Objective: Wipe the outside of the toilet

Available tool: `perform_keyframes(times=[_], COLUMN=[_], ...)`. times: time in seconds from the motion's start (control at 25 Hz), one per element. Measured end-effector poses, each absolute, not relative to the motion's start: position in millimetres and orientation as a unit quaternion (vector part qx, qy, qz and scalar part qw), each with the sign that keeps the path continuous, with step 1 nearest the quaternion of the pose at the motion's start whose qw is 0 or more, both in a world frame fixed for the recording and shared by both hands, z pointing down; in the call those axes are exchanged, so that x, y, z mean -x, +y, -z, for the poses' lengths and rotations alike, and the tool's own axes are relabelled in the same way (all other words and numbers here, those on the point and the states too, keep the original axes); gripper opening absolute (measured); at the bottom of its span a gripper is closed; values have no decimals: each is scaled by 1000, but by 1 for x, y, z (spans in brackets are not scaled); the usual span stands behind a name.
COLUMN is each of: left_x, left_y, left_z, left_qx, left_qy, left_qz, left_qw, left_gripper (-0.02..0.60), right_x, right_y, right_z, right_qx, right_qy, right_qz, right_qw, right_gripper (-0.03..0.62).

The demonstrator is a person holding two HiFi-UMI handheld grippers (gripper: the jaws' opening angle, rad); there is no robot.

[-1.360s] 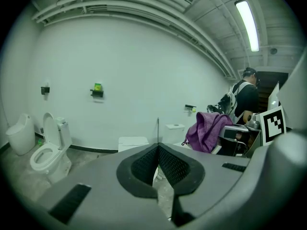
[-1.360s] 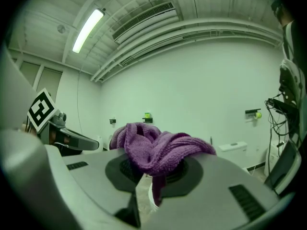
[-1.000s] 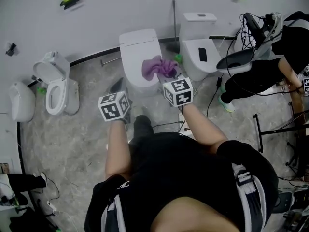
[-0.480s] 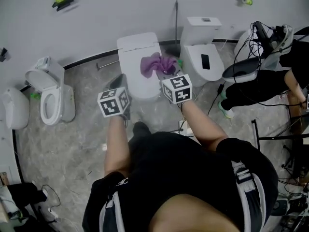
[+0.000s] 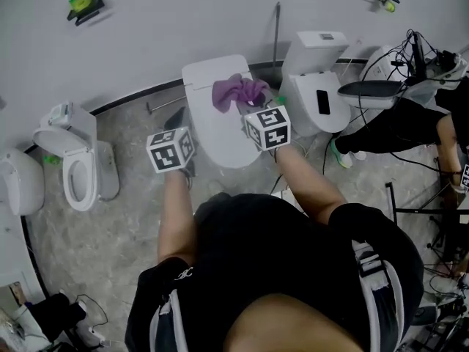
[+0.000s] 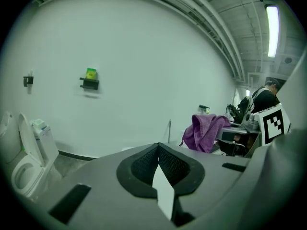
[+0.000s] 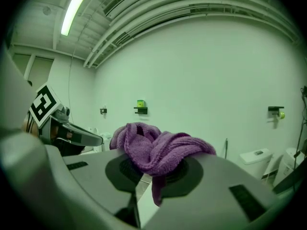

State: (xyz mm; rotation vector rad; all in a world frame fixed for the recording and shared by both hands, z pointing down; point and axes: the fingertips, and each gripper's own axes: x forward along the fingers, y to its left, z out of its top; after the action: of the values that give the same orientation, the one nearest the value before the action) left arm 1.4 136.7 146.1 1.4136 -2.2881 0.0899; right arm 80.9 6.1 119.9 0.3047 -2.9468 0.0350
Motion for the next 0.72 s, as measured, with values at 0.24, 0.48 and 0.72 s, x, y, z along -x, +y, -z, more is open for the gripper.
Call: perform_keyframes(times=[0.24, 0.48, 0.72], left_x=[74, 122, 151], left_y=[111, 112, 93], left_z=[-144, -174, -210], left_qx=[-519, -511, -488], left_qy=[-823, -819, -824], left_qz=[-35, -16, -26], left_qw=[228, 260, 288], left_gripper=[9, 9, 10], right_x=[-7, 44, 87], right_y=[-17, -25, -42], right_z=[-132, -152, -173], right_qx=[-111, -107, -83], right_qy=[-987, -984, -982], right_qz=[-17, -14, -3], right_qw=[114, 145, 168], right_gripper=[69, 69, 69])
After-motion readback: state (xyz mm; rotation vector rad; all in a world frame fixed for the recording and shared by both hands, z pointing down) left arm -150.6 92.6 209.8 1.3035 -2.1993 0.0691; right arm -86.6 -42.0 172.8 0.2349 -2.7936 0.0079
